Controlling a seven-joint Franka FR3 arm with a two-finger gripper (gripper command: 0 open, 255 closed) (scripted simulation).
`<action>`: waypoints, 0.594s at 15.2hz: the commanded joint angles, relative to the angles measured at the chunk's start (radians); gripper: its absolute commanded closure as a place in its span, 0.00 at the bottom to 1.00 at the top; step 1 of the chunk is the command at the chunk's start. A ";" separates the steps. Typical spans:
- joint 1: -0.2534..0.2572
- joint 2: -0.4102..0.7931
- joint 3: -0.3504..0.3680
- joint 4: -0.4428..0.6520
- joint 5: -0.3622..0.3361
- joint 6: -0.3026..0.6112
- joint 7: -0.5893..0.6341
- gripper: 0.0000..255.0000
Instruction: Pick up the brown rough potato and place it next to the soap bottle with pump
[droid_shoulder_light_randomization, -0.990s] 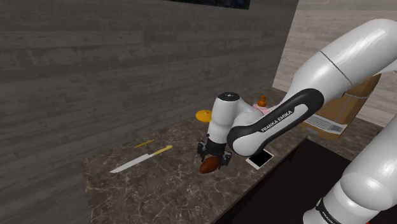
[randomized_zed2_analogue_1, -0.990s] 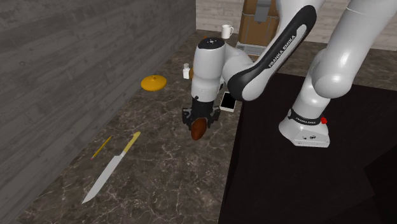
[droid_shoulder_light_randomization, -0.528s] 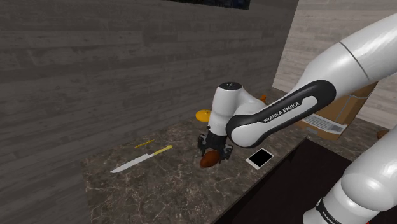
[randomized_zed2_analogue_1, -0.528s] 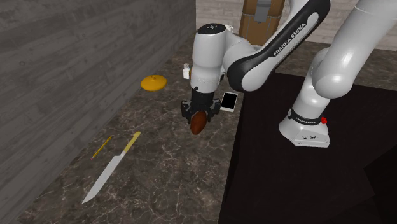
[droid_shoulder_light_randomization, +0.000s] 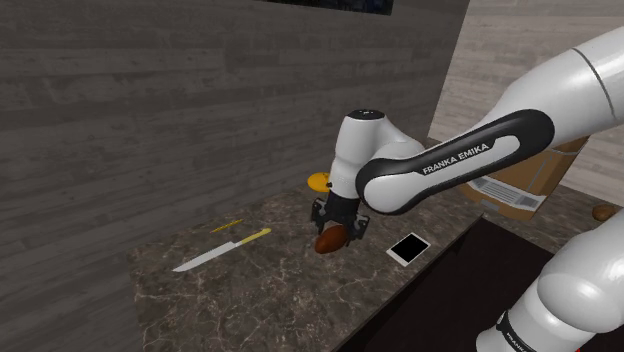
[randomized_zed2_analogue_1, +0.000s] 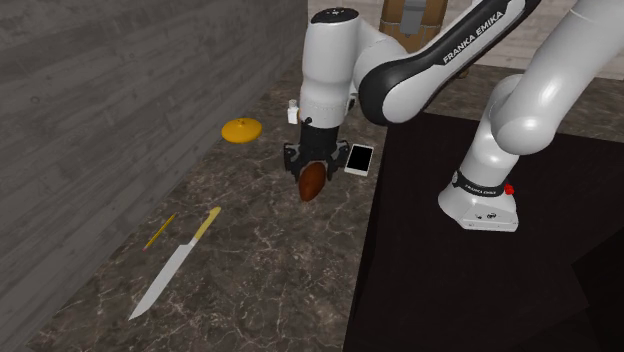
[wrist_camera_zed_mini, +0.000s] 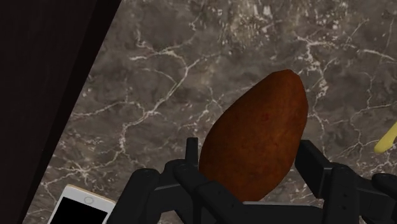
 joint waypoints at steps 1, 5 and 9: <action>0.003 -0.021 -0.008 0.014 0.011 -0.034 -0.011 1.00; 0.009 -0.056 -0.022 0.043 0.025 -0.095 -0.024 1.00; 0.012 -0.086 -0.035 0.075 0.035 -0.154 -0.033 1.00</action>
